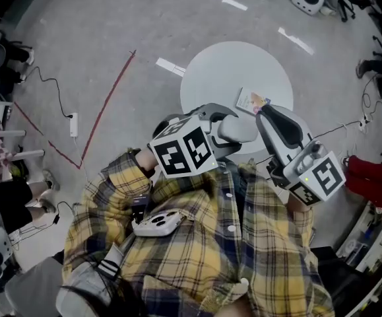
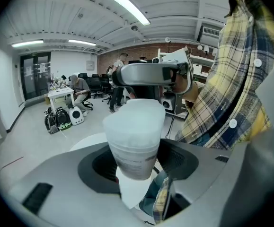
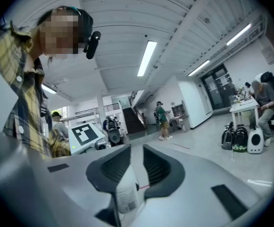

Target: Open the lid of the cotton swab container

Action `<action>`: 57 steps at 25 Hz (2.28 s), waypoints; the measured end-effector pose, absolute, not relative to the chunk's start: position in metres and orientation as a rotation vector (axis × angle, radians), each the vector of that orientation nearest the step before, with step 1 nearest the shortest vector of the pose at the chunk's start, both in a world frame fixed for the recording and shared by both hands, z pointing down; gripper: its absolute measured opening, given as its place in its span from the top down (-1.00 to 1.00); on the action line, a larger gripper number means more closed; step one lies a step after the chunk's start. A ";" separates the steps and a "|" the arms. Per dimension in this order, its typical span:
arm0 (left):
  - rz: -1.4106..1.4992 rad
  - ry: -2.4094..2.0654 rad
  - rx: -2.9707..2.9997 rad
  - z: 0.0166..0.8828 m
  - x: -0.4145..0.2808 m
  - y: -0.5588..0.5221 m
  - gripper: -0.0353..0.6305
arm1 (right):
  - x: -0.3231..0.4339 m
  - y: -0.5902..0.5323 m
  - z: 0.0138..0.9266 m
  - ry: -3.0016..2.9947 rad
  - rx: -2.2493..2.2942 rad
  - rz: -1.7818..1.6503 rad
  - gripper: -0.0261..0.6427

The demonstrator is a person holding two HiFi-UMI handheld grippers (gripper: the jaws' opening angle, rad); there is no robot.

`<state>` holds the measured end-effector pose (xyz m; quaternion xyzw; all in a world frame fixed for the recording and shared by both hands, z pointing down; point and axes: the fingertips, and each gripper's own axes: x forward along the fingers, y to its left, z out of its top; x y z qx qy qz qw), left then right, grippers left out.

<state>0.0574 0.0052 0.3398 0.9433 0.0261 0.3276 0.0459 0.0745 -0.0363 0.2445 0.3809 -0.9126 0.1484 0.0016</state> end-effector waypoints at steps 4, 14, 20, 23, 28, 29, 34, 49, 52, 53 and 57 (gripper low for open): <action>0.990 0.084 2.879 0.340 0.060 0.006 0.12 | 0.060 -0.028 0.236 -2.938 1.010 0.421 0.26; 0.977 0.103 2.890 0.334 0.064 0.008 0.12 | 0.032 -0.009 0.251 -2.904 0.718 0.302 0.08; 0.976 0.128 2.898 0.331 0.065 0.014 0.12 | 0.022 -0.002 0.261 -2.875 0.633 0.289 0.08; 0.970 0.142 2.899 0.329 0.069 0.017 0.12 | 0.024 -0.002 0.263 -2.876 0.620 0.293 0.08; 0.956 0.150 2.903 0.328 0.068 0.023 0.12 | 0.021 0.001 0.265 -2.905 0.618 0.303 0.14; 0.955 0.150 2.903 0.328 0.068 0.024 0.12 | 0.022 0.001 0.265 -2.906 0.625 0.301 0.20; 0.946 0.158 2.898 0.326 0.068 0.028 0.12 | 0.023 0.004 0.264 -2.929 0.642 0.297 0.21; 0.964 0.176 2.889 0.328 0.063 0.027 0.12 | 0.016 0.001 0.265 -2.886 0.598 0.365 0.23; 0.961 0.182 2.887 0.331 0.066 0.028 0.12 | 0.020 0.002 0.269 -2.874 0.584 0.395 0.23; 0.962 0.184 2.886 0.332 0.067 0.028 0.12 | 0.020 0.002 0.270 -2.871 0.577 0.404 0.23; 0.945 0.194 2.878 0.331 0.066 0.028 0.13 | 0.019 0.000 0.269 -2.864 0.551 0.452 0.23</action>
